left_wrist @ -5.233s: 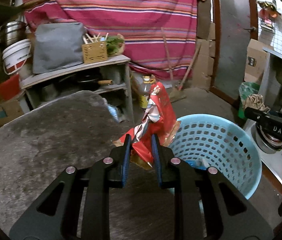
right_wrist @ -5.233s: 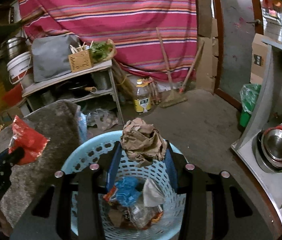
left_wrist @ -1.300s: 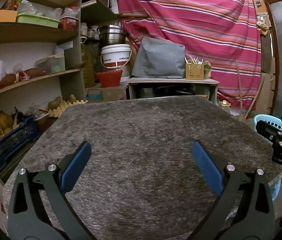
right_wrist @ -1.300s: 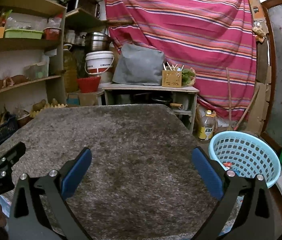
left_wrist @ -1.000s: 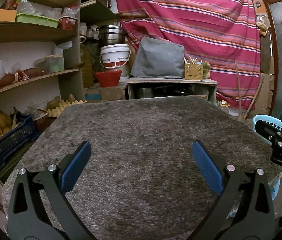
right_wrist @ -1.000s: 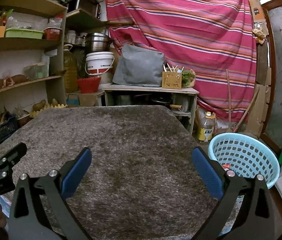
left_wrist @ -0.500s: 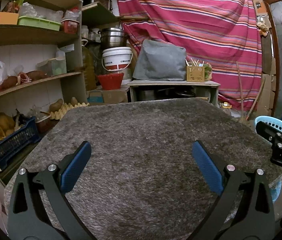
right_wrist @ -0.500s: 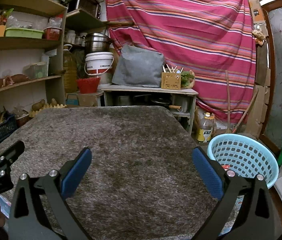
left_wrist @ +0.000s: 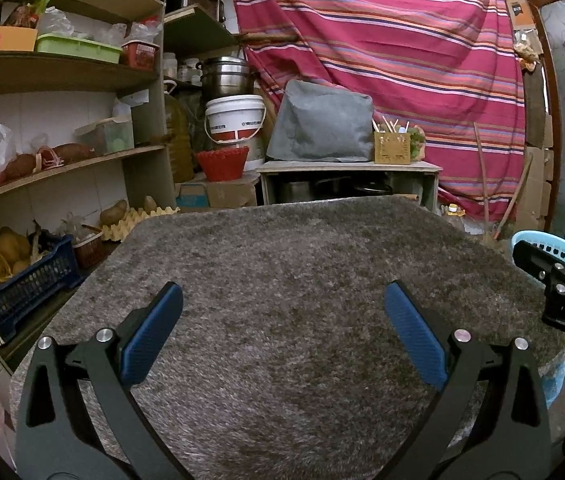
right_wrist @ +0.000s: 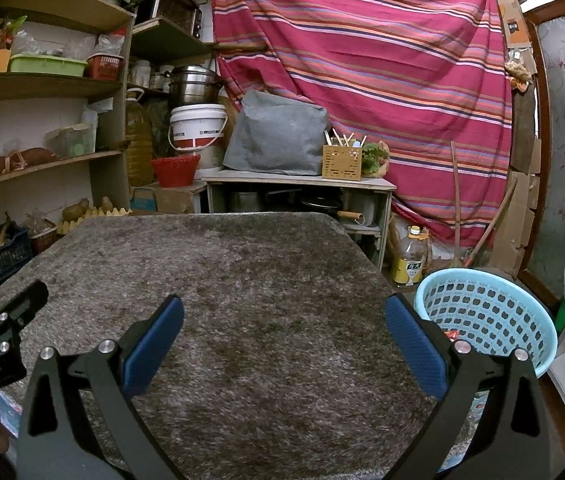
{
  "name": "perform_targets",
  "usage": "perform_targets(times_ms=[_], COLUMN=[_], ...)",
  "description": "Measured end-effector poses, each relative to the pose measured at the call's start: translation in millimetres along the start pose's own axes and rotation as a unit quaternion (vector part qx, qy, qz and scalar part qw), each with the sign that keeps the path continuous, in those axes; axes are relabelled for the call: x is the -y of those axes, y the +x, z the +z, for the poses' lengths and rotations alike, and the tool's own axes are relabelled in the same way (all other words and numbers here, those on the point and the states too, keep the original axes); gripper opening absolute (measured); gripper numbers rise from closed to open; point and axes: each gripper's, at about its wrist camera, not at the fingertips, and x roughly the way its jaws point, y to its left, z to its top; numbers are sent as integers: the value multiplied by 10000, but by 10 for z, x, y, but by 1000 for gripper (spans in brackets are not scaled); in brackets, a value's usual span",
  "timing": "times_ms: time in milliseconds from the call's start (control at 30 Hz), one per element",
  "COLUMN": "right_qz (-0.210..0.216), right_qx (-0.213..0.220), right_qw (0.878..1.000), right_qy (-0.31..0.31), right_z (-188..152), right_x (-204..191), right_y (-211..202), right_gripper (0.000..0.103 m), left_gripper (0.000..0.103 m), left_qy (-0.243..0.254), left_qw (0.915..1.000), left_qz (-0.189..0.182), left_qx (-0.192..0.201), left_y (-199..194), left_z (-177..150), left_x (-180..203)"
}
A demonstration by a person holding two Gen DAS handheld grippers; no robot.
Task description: Collect trash
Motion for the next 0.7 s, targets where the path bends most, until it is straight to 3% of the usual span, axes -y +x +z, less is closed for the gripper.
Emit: perform_targets(times_ms=[700], right_qz=[-9], right_qx=[8], right_qw=[10000], right_qy=[-15], right_z=[2], right_x=[7], right_y=[-5], right_gripper=[99], left_gripper=[98], left_qy=[-27], left_qw=[10000], left_qz=[8], left_qx=[47], left_y=[-5], left_z=[-9], left_x=[-27])
